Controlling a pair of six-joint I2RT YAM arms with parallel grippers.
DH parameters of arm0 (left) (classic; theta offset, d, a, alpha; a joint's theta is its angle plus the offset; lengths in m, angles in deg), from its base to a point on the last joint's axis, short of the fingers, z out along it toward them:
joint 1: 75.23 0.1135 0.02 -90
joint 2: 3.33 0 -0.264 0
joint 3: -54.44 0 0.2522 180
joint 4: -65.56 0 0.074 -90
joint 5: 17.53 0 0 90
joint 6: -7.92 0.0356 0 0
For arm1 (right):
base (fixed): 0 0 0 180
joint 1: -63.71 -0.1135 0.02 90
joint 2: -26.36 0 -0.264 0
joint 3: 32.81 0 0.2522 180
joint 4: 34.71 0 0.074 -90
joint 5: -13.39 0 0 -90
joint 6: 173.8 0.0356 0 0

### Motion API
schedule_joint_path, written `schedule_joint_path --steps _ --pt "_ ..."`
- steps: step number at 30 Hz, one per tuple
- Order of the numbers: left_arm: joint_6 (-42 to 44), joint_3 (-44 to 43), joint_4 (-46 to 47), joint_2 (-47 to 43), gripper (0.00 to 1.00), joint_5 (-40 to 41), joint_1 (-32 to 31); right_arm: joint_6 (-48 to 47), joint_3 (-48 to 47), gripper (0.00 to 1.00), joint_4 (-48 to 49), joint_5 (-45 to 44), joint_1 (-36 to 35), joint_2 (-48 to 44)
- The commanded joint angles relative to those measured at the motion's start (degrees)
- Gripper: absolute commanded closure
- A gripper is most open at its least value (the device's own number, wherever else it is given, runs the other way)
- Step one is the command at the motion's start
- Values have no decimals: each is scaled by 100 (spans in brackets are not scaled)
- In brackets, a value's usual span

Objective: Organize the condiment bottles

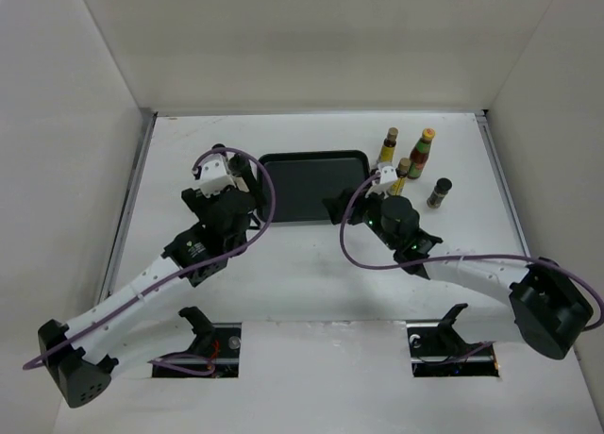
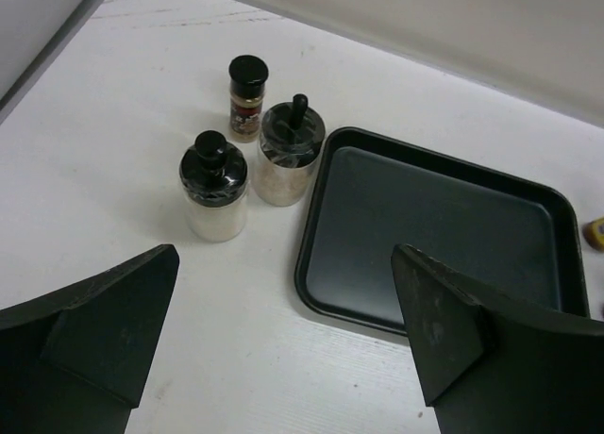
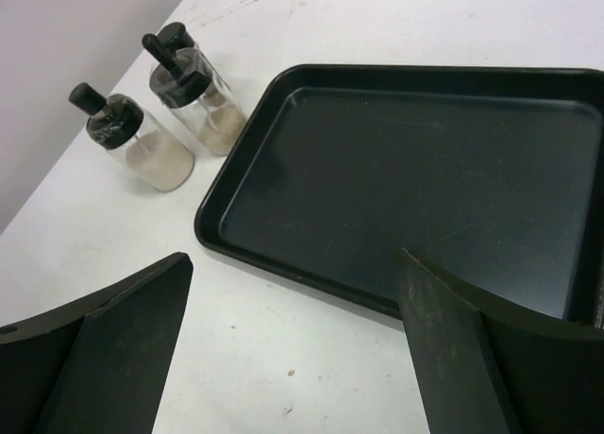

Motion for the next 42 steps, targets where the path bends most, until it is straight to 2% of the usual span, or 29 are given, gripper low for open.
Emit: schedule_joint_path --steps 1,3,7,8,10,12,14,16,17,20,21,22,24,27,32,42 --pt "188 8 278 -219 0 79 253 -20 23 10 480 30 -52 -244" --pt "294 131 419 -272 0 141 446 -38 -21 20 427 57 -78 -270" --pt "382 202 472 -272 0 237 859 -73 -152 65 190 -101 -280 -376" --pt "382 202 490 -272 0 281 930 -73 -170 72 129 -153 -307 -385" --pt "460 158 516 -264 0 264 1140 -82 -179 80 84 -233 -324 -376" --pt "566 166 603 -237 0 220 1351 -73 -188 81 49 -259 -324 -341" --pt "601 237 735 -220 0 -190 1536 -21 -179 75 84 -268 -324 -280" --pt "645 351 989 -159 0 -744 1668 6 -170 62 110 -277 -298 -227" --pt "689 386 1104 -80 4 -964 1773 15 -170 54 102 -277 -289 -200" --pt "716 378 1228 289 37 -1265 1949 24 -214 31 23 -286 -245 -121" --pt "716 351 1228 455 44 -1326 2037 24 -223 25 5 -295 -237 -95" --pt "698 308 1202 614 47 -1344 2107 32 -232 22 -12 -303 -237 -95" --pt "698 281 1237 904 47 -1327 2161 32 -232 16 -21 -321 -237 -121" --pt "689 263 1316 1352 35 -1405 2327 24 -214 12 -21 -321 -228 -139" --pt "690 272 1851 1941 26 -1915 2573 6 -232 10 -21 -303 -219 -51" --pt "646 132 2414 2917 20 -1995 2855 -12 -258 9 -21 -295 -210 81"
